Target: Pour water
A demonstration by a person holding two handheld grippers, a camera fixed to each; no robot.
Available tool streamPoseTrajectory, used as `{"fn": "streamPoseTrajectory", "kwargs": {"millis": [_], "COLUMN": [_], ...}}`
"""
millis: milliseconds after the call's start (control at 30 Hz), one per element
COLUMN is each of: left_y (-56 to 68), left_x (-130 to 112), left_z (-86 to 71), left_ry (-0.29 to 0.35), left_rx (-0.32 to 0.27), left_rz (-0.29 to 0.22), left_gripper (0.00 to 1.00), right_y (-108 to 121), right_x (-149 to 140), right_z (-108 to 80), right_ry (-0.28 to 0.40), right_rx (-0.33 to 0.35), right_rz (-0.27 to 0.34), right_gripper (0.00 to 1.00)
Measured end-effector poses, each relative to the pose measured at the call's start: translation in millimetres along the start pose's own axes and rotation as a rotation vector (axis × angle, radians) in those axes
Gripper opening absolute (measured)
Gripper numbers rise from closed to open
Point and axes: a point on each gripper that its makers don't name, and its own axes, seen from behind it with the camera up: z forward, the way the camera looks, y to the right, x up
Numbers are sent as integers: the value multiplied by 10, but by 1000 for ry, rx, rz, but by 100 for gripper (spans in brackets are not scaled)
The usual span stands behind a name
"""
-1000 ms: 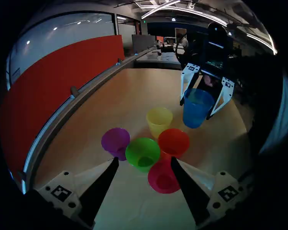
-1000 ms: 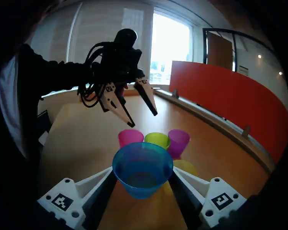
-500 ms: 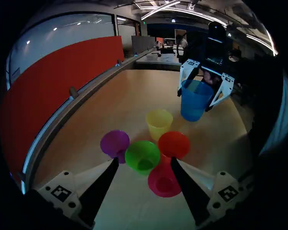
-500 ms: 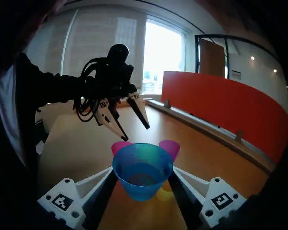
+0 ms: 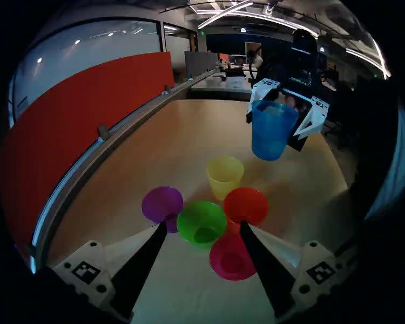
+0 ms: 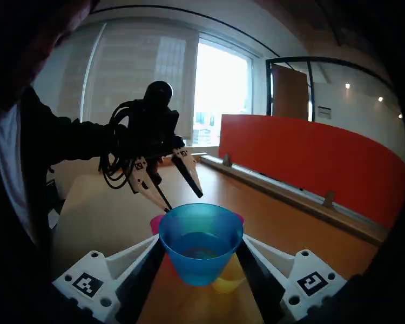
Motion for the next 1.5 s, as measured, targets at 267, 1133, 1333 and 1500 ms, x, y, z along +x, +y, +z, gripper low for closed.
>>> {"fn": "streamPoseTrajectory", "kwargs": {"millis": [267, 1133, 1333, 1500], "left_y": [2, 32, 36, 32], "left_x": [9, 48, 41, -1], "left_z": [22, 57, 122, 201], "left_ry": [2, -3, -23, -48], "left_rx": [0, -27, -31, -36], "left_rz": [4, 9, 15, 9], "left_gripper": [100, 100, 100, 100], "right_y": [64, 162, 178, 196], "right_x": [112, 414, 447, 443], "right_z": [-3, -23, -49, -66], "right_ry": [39, 173, 191, 188], "right_rx": [-21, -56, -55, -63], "right_rz": [4, 27, 34, 29], "right_gripper": [88, 89, 89, 89]}}
